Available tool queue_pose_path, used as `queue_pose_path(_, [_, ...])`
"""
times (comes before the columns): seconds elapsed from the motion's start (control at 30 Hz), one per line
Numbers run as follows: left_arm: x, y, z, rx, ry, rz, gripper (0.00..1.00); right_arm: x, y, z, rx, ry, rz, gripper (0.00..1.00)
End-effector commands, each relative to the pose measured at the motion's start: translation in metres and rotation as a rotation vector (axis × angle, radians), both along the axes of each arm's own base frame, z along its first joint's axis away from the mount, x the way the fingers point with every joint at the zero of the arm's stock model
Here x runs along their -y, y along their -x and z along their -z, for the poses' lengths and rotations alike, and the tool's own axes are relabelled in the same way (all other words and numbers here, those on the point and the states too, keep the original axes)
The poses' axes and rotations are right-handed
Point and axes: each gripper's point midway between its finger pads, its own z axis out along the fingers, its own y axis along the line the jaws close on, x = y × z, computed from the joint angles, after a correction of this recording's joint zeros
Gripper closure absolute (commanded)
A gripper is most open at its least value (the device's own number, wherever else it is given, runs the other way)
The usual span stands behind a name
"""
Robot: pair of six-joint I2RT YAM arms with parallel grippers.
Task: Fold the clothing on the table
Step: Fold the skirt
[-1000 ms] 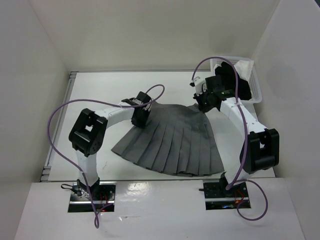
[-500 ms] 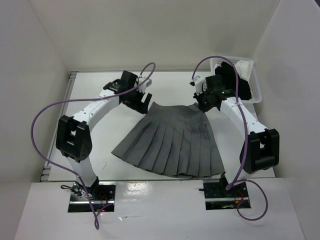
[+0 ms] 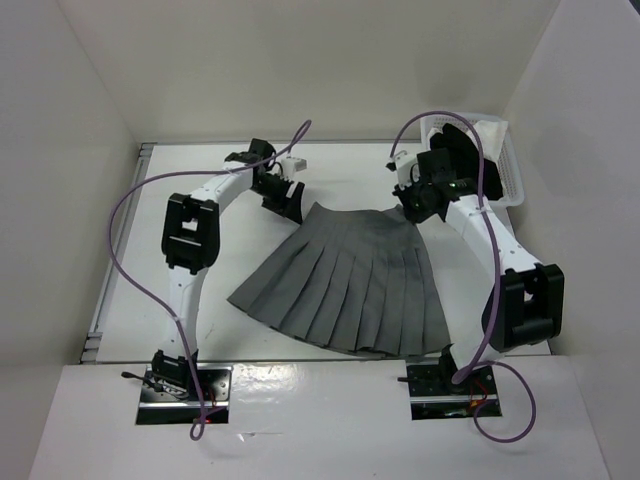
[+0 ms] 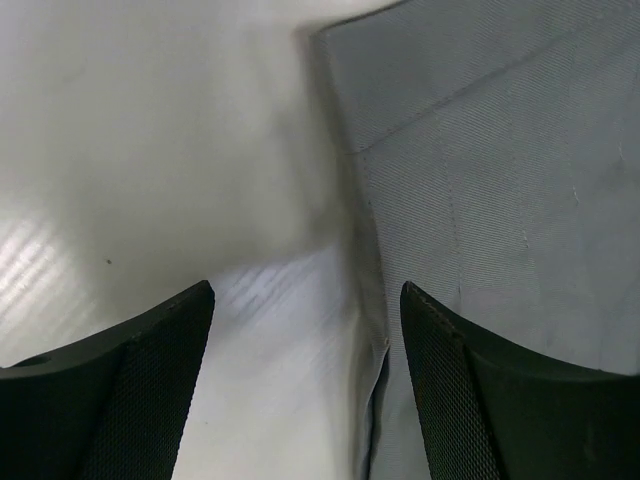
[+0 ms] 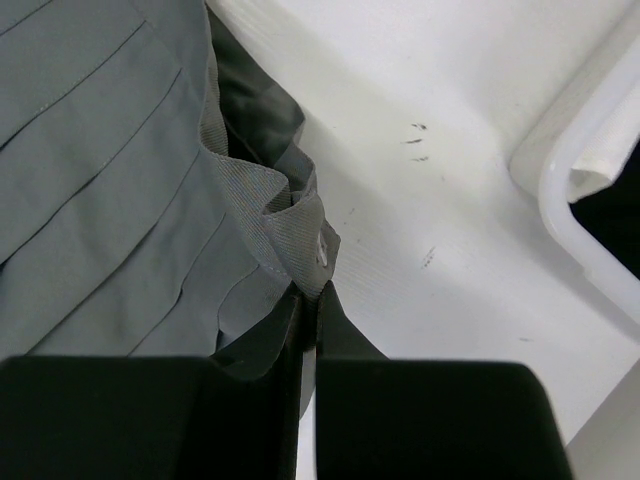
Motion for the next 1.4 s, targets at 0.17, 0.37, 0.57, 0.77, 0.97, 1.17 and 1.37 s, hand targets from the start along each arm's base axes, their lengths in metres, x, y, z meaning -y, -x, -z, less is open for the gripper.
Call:
queue_pose_path(0.17, [0.019,-0.029,-0.015,0.043,0.076,-0.033,0.2,0.014,-0.001,-0.038,0.081,-0.027,0.043,1.0])
queue_pose_path(0.37, [0.037,-0.035,-0.012,0.042,0.11,-0.027,0.2,0.007,0.004,-0.032,0.047,-0.053,0.017,1.0])
queue_pose_path(0.57, [0.054,-0.025,-0.01,0.027,0.115,0.009,0.2,0.0,0.005,-0.02,0.001,-0.078,-0.007,1.0])
queue_pose_path(0.77, [0.068,-0.017,-0.009,0.003,0.146,0.029,0.2,-0.008,0.002,-0.001,-0.048,-0.078,-0.025,1.0])
queue_pose_path(0.97, [0.075,-0.021,-0.013,0.014,0.158,0.025,0.2,-0.018,-0.001,0.008,-0.064,-0.083,-0.052,1.0])
queue_pose_path(1.17, [0.086,-0.039,-0.018,0.042,0.173,0.01,0.23,-0.027,0.001,0.015,-0.083,-0.079,-0.075,1.0])
queue_pose_path(1.37, [0.1,-0.046,-0.02,0.06,0.172,0.027,0.29,-0.027,0.001,0.015,-0.083,-0.079,-0.075,1.0])
